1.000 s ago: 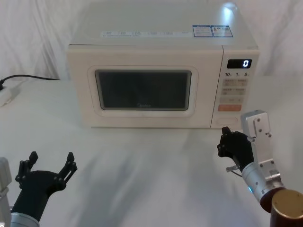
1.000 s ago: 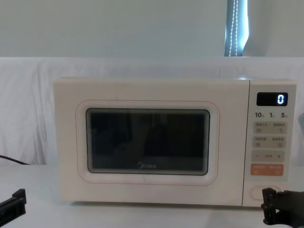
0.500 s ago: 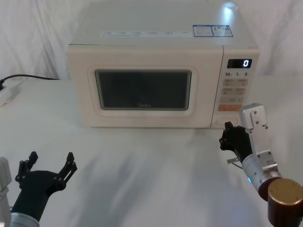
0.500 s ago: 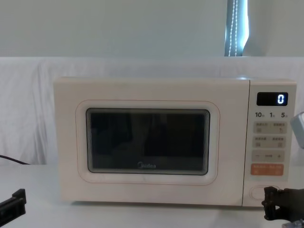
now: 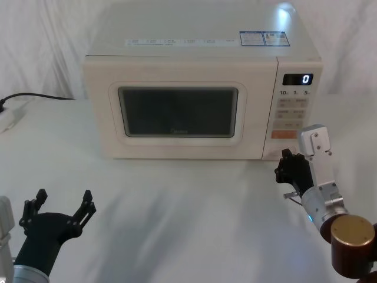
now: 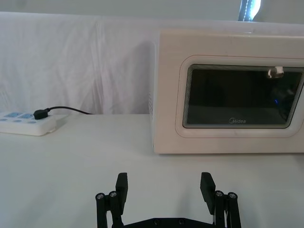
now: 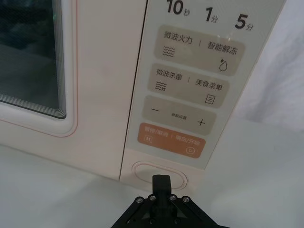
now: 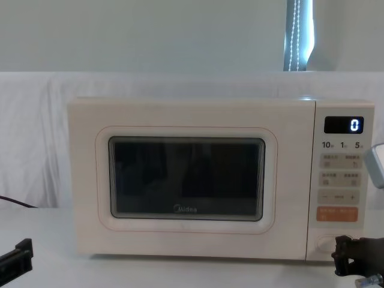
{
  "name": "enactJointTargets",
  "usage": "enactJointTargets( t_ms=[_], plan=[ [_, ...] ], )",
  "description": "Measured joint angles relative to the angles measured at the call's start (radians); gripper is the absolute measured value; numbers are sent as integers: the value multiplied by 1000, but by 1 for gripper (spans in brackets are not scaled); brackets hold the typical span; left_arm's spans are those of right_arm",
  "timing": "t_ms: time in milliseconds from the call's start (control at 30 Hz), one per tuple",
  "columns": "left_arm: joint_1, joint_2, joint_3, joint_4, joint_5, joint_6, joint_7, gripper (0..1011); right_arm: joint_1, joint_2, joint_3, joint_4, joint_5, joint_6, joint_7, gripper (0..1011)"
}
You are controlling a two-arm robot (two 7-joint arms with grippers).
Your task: Press the button to open the microwave door with one hand; close the microwave door with the other hand.
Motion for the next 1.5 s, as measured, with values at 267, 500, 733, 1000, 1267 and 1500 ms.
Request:
enactJointTargets(
  t_ms=[267, 500, 733, 1000, 1267, 1500],
  plan=[
    [0, 0, 0, 0, 0, 0, 0, 1001, 20, -5, 6, 30, -4, -6, -3, 0],
    [0, 0, 0, 0, 0, 0, 0, 1001, 32, -8, 11, 45, -6, -9, -5, 0],
    [0, 0, 0, 0, 0, 0, 0, 1001, 37, -12, 10, 47, -13, 2, -7, 0],
    [0, 0, 0, 0, 0, 0, 0, 1001, 41, -14, 10, 51, -18, 12, -7, 0],
    [0, 0, 0, 0, 0, 0, 0, 1001, 49, -20, 11, 62, -22, 18, -10, 0],
    [0, 0, 0, 0, 0, 0, 0, 1001, 56, -25, 11, 72, -25, 22, -15, 0]
  ],
)
